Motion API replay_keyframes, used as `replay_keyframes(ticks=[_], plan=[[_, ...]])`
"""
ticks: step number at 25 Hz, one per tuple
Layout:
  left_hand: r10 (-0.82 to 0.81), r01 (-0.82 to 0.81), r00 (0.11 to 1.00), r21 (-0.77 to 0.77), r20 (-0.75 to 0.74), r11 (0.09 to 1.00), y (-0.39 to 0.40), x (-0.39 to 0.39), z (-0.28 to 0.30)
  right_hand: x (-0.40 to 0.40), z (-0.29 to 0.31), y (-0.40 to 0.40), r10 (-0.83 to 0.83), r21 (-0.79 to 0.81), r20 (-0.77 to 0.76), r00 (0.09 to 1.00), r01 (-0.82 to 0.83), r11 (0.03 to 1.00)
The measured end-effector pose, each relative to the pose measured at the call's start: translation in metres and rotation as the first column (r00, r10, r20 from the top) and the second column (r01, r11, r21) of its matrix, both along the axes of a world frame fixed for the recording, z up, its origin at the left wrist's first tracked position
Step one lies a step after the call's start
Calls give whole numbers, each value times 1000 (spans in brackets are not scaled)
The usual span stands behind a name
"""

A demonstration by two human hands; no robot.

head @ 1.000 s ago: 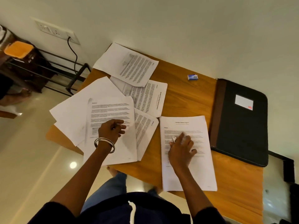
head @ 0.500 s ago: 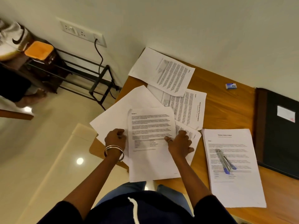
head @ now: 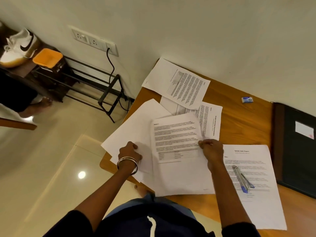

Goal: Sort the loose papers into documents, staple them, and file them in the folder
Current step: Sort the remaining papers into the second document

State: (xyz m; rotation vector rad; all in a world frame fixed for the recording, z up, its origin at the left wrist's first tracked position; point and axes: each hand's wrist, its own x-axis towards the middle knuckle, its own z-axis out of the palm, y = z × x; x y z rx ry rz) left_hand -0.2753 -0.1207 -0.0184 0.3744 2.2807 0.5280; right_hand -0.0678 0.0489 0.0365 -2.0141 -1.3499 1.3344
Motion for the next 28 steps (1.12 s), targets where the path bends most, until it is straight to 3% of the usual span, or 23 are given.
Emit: replay_keyframes(ticks=[2, 3, 5, 7, 8, 9, 10, 12, 14, 16, 21, 25, 28], plan=[[20, -20, 1000, 28, 2, 999, 0, 1, -1, 3, 29, 13, -31, 337, 185, 982, -34, 941], [14, -14, 1000, 34, 2, 999, 0, 3, 0, 3, 43, 17, -61, 518, 262, 963, -87, 851], [-60, 61, 998, 21, -31, 998, 0, 9, 0, -2, 61, 23, -69, 801, 343, 937, -253, 542], [-179, 179, 978, -12, -103, 984, 0, 16, -1, -14, 65, 22, -7, 871, 466, 885, -457, 179], [-216, 214, 968, -29, -129, 976, 1, 22, -2, -23, 61, 15, 29, 826, 560, 828, -561, 54], [-233, 230, 961, -41, -149, 972, 1, 27, -1, -33, 51, 3, 65, 754, 656, 752, -657, -9], [-240, 234, 956, -58, -170, 971, 1, 30, -1, -41, 34, -11, 101, 659, 750, 654, -752, -26], [-288, 261, 926, -139, -243, 955, 1, 35, -1, -46, -14, -44, 254, 436, 866, 431, -899, 40], [-377, 307, 871, -248, -315, 919, -1, 38, -3, -42, -54, -65, 491, 160, 851, 185, -983, 94], [-427, 345, 848, -286, -314, 894, -5, 45, -8, -31, -80, -72, 616, -3, 786, 40, -998, 68], [-494, 405, 832, -331, -253, 852, -15, 49, -15, -20, -85, -64, 662, 62, 748, 55, -998, 13], [-469, 376, 853, -355, -227, 856, -7, 51, -11, -20, -86, -65, 738, 126, 662, 128, -990, 58], [-411, 325, 883, -338, -226, 883, -1, 48, -8, -26, -76, -84, 756, 165, 648, 92, -986, -21]])
